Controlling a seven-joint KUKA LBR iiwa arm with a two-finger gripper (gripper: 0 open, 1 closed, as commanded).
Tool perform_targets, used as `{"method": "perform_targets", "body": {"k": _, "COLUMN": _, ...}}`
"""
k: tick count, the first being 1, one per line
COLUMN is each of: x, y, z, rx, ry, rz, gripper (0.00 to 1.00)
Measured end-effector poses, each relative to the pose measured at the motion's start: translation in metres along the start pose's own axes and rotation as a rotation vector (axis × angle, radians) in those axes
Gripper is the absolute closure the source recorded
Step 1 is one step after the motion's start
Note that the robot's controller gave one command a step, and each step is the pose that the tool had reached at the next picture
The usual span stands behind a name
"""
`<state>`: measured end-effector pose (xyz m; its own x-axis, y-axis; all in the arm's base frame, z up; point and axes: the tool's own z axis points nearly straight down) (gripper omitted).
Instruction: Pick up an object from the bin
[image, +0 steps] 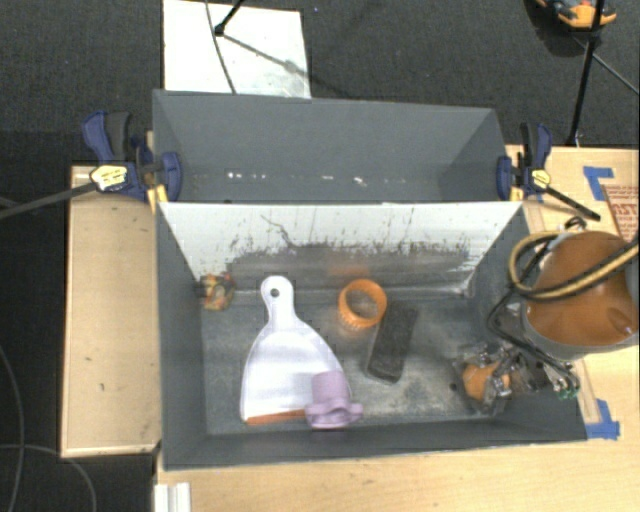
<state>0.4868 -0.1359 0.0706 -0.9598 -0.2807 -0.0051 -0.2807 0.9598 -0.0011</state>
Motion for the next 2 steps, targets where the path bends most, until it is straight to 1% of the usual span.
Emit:
{"method": "perform_targets", "body": {"k": 1, "x": -0.0027, "y": -0.0113, "z": -0.1131, "rx": -0.001, "ry": 0.003, "rz": -0.011, "gripper": 1.00}}
{"method": "perform_targets", "body": {"k": 2, "x": -0.0027, "y": -0.0113, "z": -0.1131, "rx": -0.001, "ry": 0.003, "rz": -0.010, "gripper": 1.00}}
